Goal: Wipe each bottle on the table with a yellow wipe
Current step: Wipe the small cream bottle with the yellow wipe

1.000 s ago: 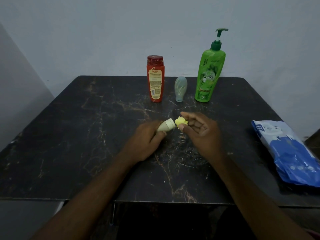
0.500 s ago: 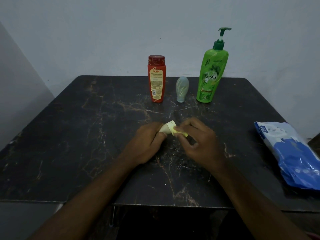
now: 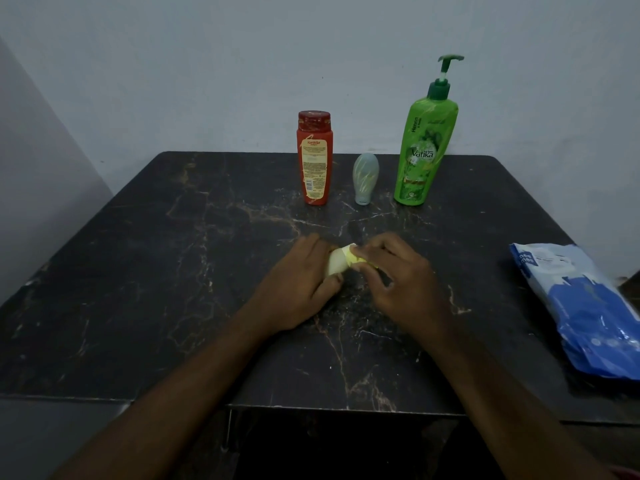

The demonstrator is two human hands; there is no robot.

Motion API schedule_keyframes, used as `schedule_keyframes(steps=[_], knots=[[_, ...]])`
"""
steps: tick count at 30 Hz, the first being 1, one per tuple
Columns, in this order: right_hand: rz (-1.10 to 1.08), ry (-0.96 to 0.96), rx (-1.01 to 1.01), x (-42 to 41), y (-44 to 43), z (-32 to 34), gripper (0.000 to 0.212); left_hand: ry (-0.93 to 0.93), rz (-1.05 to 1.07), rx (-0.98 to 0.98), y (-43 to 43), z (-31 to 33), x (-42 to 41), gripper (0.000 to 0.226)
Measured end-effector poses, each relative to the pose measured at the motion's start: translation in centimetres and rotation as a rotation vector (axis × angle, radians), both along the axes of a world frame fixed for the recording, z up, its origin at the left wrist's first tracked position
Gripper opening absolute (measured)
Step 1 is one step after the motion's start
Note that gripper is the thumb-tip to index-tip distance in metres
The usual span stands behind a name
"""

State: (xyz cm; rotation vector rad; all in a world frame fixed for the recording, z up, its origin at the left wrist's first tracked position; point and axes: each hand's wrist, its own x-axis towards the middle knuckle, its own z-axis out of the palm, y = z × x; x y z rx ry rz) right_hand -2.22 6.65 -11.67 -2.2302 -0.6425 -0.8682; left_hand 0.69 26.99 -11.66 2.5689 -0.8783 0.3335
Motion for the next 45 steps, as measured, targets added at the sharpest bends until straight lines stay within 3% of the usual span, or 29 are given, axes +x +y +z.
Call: schedule_keyframes(steps=[4,9,16,24,29,33,36,41,45], knots=[[0.026,0.036,-0.017,-0.2,0.1,-0.1,0.016,0.014,-0.008,-0.032,0.1,0.1,0.2,0.046],[-0.019,-0.054,0.055,-0.3,0.1,0.5,0.015,-0.023,-0.035,-0.039,0.1,0.2,0.0,0.039],[0.008,0.099,-0.014,-0.4,0.0,0.1,0.014,0.017,-0.022,-0.120,0.2,0.1,0.0,0.034],[0.065,0.012,-0.028,-0.1,0.1,0.0,0.016,0.115,0.020,-0.181,0.2,0.5,0.1,0.031],[0.034,0.034,-0.009,0.2,0.0,0.1,0.014,-0.029,-0.007,-0.032,-0.2,0.5,-0.1,0.036],[0.054,0.258,0.155,0.6,-0.4,0.3,0.015,-0.105,-0.043,0.021,-0.1,0.7,-0.3,0.043],[0.094,0.435,0.320,1.0,-1.0,0.8,0.017,-0.102,-0.082,-0.007,0.2,0.8,-0.3,0.031],[0.310,0.637,0.730,1.0,-1.5,1.1,0.030,-0.056,-0.146,-0.091,0.0,0.9,-0.9,0.025],[0.359,0.729,0.809,0.7,-0.9,0.6,0.021,-0.040,-0.104,-0.177,-0.2,0.8,-1.0,0.025]])
